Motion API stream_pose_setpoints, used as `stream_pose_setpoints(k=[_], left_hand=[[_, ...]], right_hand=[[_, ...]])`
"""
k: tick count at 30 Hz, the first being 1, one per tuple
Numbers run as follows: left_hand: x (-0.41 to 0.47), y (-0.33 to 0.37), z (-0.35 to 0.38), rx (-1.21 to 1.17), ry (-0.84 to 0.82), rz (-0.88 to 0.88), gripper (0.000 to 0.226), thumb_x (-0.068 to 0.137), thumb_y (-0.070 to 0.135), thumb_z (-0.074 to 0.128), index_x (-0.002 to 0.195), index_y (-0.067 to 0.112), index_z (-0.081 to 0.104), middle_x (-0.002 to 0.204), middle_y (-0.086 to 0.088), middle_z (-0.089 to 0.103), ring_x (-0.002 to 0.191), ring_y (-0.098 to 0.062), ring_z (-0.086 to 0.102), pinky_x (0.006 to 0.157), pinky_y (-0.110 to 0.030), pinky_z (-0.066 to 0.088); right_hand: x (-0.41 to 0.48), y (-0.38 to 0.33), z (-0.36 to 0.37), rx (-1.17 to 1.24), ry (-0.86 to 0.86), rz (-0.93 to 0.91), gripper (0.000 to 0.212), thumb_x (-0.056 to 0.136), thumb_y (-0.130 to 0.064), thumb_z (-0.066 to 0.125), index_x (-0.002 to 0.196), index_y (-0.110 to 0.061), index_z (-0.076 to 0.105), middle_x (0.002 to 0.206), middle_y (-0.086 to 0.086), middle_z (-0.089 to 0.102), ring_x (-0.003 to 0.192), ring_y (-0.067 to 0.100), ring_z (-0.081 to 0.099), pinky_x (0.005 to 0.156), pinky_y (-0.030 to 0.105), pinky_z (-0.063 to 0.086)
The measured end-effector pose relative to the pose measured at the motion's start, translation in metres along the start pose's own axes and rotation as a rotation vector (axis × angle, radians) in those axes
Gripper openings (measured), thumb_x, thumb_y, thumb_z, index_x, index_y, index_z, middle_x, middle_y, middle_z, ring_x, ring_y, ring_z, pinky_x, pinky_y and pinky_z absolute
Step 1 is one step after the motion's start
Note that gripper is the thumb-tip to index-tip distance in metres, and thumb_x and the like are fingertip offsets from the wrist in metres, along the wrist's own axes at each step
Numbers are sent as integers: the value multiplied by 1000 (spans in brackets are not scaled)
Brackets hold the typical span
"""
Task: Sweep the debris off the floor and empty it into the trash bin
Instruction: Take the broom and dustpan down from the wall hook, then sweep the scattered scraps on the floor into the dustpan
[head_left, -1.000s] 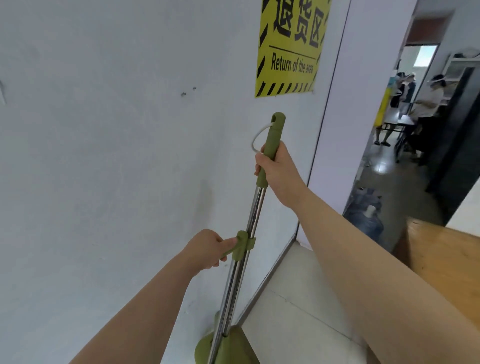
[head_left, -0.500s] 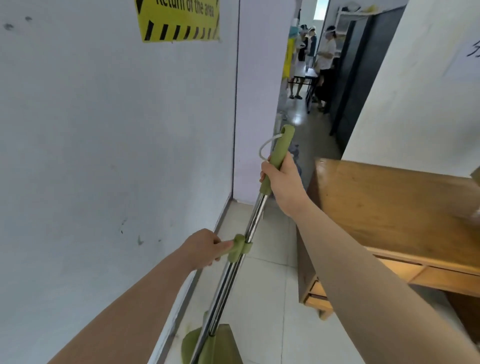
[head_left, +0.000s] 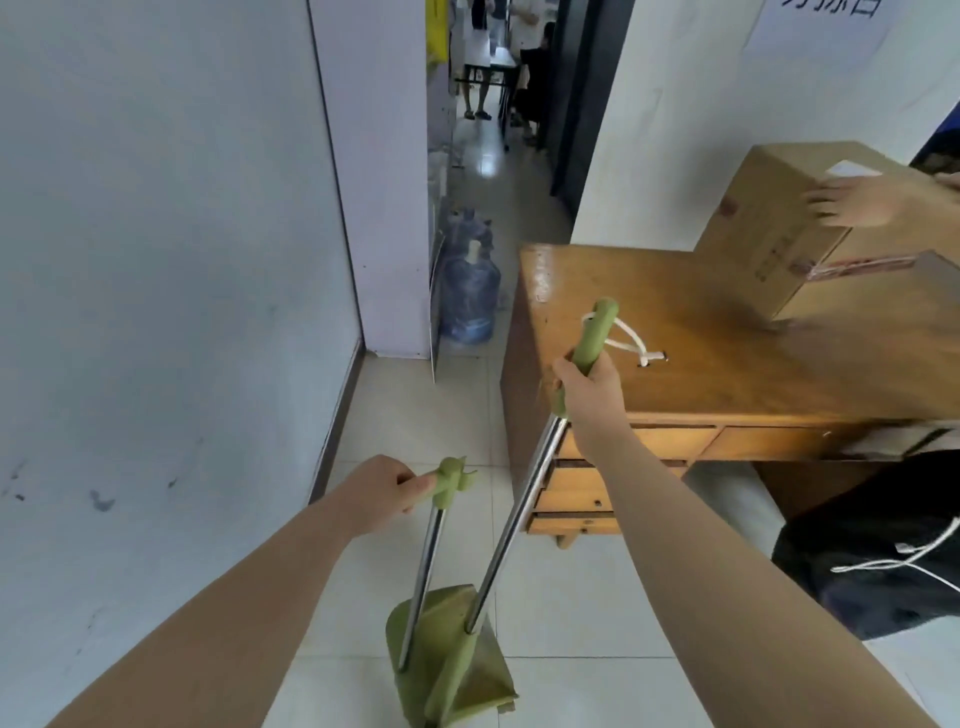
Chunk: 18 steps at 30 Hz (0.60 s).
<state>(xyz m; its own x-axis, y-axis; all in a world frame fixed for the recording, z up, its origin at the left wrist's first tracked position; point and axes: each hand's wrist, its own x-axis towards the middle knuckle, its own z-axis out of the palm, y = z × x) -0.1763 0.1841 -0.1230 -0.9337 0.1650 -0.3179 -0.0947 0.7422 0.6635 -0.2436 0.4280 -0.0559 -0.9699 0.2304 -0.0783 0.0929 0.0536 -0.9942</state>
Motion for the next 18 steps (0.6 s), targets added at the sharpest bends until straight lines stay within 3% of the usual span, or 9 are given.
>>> stream_pose_setpoints(k=[6, 11, 14, 16, 18], left_hand=[[32, -5, 17, 98, -37, -29, 47, 97, 46, 49, 61, 15, 51, 56, 1, 50, 50, -14, 46, 58, -28, 39], [65, -10, 21, 206, -62, -24, 50, 97, 50, 46, 80, 7, 66, 69, -5, 62, 62, -20, 57, 63, -33, 46], [89, -9, 17, 293, -146, 15, 53, 97, 50, 44, 85, 4, 67, 69, -6, 61, 61, -22, 56, 59, -31, 42], [103, -8, 18, 366, -206, 37, 53, 96, 54, 43, 78, 7, 62, 65, -4, 58, 59, -21, 54, 55, -29, 39], [114, -6, 22, 414, -245, 51, 53, 94, 57, 44, 69, 12, 54, 61, -2, 54, 56, -20, 52, 53, -29, 36]], right_hand=[[4, 26, -14, -83, 78, 173, 4, 88, -21, 61, 89, -18, 59, 72, -3, 49, 66, 10, 47, 62, 23, 42], [-4, 40, -22, -421, 29, 437, 21, 89, -36, 60, 87, -16, 54, 76, 1, 52, 63, 13, 51, 54, 23, 42], [-23, 61, -25, -141, 7, 649, 15, 91, -18, 62, 102, -12, 54, 94, 9, 59, 75, 22, 68, 62, 27, 59], [-35, 78, -27, 91, 59, 682, 21, 91, 2, 55, 110, -6, 52, 107, 14, 58, 95, 26, 65, 81, 32, 58], [-51, 97, -23, 267, 144, 695, 33, 89, 14, 48, 115, -5, 49, 115, 16, 53, 103, 26, 57, 87, 31, 55]])
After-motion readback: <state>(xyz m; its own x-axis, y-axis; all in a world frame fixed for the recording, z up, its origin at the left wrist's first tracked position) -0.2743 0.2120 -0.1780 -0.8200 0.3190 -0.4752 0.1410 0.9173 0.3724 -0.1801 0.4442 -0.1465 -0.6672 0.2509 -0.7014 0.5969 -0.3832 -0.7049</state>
